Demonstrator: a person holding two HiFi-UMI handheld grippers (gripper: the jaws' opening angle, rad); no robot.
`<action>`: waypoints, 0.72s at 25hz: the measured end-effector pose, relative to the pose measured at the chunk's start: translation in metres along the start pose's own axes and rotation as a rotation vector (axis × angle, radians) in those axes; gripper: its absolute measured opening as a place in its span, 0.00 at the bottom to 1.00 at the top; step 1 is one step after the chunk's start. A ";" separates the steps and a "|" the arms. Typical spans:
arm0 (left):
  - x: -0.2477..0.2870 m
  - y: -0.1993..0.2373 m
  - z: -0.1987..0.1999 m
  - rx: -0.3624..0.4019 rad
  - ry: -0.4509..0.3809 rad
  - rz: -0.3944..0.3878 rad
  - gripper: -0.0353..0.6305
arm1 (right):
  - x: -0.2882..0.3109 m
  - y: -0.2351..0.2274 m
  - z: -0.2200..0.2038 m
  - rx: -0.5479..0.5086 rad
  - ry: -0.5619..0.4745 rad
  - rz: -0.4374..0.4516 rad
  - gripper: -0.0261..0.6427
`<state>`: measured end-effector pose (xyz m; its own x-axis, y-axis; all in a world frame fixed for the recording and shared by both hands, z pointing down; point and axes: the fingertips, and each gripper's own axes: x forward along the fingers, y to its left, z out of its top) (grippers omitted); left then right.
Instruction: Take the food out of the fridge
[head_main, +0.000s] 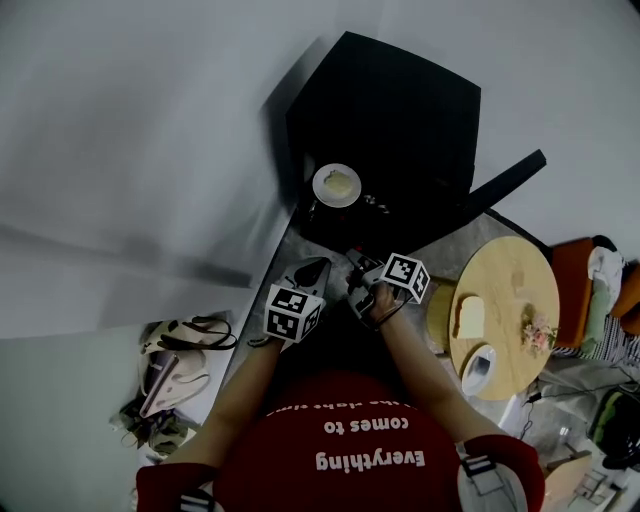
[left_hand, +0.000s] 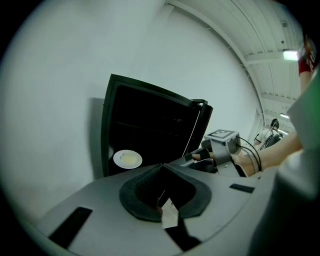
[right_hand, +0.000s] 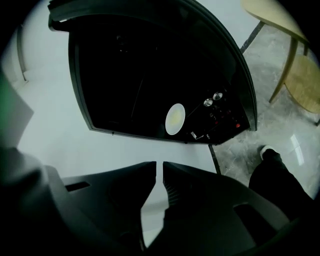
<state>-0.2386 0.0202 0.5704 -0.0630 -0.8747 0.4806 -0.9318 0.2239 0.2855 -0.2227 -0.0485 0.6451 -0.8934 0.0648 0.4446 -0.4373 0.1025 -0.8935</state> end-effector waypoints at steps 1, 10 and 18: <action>0.001 0.003 0.000 -0.010 -0.003 0.001 0.05 | 0.006 -0.002 0.003 0.006 -0.004 -0.013 0.08; 0.011 0.035 -0.003 -0.081 0.009 0.035 0.05 | 0.083 -0.031 0.040 0.061 0.004 -0.101 0.21; 0.023 0.064 -0.011 -0.135 0.036 0.064 0.05 | 0.142 -0.065 0.068 0.273 -0.043 -0.127 0.28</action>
<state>-0.2956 0.0193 0.6087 -0.1057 -0.8412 0.5304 -0.8695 0.3370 0.3612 -0.3282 -0.1137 0.7623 -0.8309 0.0255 0.5558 -0.5519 -0.1640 -0.8176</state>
